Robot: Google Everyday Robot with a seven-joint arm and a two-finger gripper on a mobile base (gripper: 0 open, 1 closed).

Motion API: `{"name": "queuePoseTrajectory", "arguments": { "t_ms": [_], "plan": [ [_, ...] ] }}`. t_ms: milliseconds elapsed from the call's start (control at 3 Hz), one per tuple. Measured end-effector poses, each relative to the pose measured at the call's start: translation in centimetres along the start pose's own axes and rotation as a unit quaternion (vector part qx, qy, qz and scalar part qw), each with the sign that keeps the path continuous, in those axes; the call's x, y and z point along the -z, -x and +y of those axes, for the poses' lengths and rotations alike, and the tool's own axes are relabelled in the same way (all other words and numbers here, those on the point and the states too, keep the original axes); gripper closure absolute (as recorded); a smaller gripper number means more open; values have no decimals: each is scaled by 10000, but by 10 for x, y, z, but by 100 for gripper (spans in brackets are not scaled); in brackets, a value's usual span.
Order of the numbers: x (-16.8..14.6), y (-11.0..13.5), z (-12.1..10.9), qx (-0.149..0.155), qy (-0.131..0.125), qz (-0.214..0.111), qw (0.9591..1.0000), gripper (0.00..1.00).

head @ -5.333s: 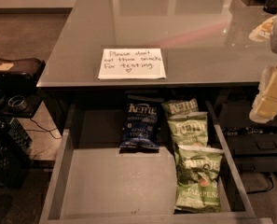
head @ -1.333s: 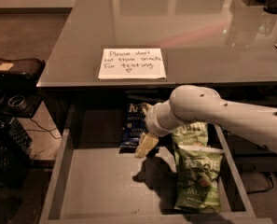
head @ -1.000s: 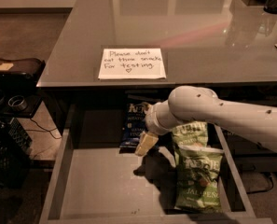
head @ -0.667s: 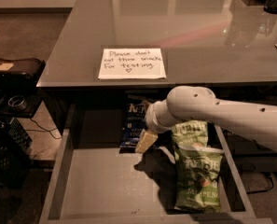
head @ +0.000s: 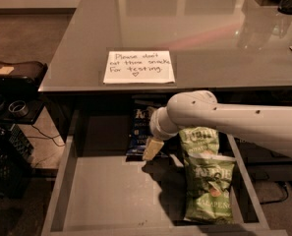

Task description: Pick blue chip bag from top drawer and place on counter

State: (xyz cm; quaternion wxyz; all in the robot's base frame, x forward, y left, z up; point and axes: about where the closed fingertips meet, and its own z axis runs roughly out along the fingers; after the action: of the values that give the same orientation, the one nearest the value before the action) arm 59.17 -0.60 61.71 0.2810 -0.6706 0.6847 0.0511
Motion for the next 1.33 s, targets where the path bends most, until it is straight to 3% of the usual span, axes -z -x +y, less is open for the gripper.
{"name": "queuePoseTrajectory", "arguments": {
  "t_ms": [667,1333],
  "plan": [
    [-11,0,-1,132,15,168,9998,43],
    [-2,9,0,48,83,96,9999,89]
  ]
}}
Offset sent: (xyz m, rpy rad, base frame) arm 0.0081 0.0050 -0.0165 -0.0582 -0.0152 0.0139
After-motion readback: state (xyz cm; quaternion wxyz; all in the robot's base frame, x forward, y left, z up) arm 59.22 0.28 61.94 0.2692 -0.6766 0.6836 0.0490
